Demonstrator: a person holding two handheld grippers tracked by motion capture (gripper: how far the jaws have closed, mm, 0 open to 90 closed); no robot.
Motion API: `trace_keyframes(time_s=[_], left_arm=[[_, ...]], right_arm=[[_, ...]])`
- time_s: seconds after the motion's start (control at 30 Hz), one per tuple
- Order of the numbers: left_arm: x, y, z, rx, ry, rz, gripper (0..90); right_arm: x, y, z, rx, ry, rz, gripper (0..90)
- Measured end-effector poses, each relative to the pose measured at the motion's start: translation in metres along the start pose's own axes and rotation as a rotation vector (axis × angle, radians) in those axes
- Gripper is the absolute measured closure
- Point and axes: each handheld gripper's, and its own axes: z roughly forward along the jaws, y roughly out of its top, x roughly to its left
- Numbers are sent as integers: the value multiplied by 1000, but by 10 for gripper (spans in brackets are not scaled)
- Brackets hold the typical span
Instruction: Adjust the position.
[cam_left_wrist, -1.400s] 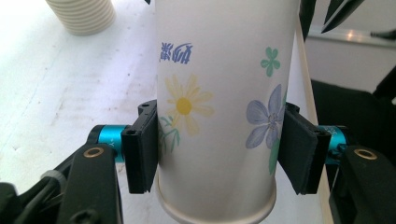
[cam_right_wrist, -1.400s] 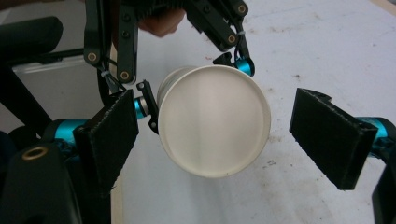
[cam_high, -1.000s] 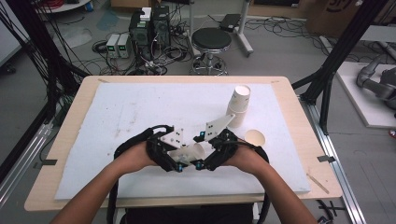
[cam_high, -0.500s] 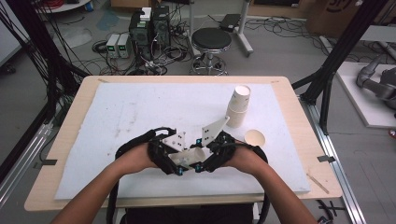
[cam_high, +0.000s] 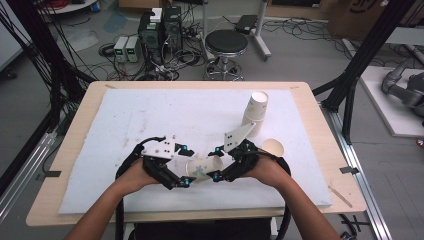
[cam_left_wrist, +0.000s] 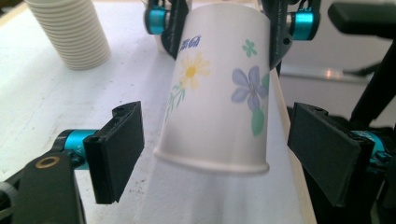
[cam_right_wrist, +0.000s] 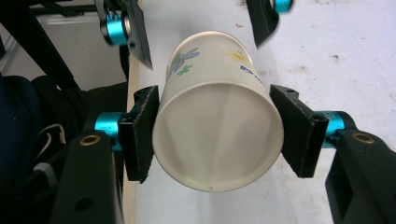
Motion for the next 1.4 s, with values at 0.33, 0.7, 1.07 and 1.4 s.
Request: trace_keyframes(time_s=[0.33, 0.7, 1.07, 1.4], left_arm=[[-1, -18, -14, -184, 33, -90, 188], [-4, -28, -12, -292, 33, -118, 188], [-6, -29, 3, -286, 11, -91, 196], [-7, -29, 9, -293, -14, -91, 203]], right_arm=[[4, -17, -3, -77, -21, 21, 374], [10, -40, -5, -198, -48, 26, 374], [11, -41, -6, -222, -37, 28, 374], [10, -37, -6, -280, 4, 45, 374]])
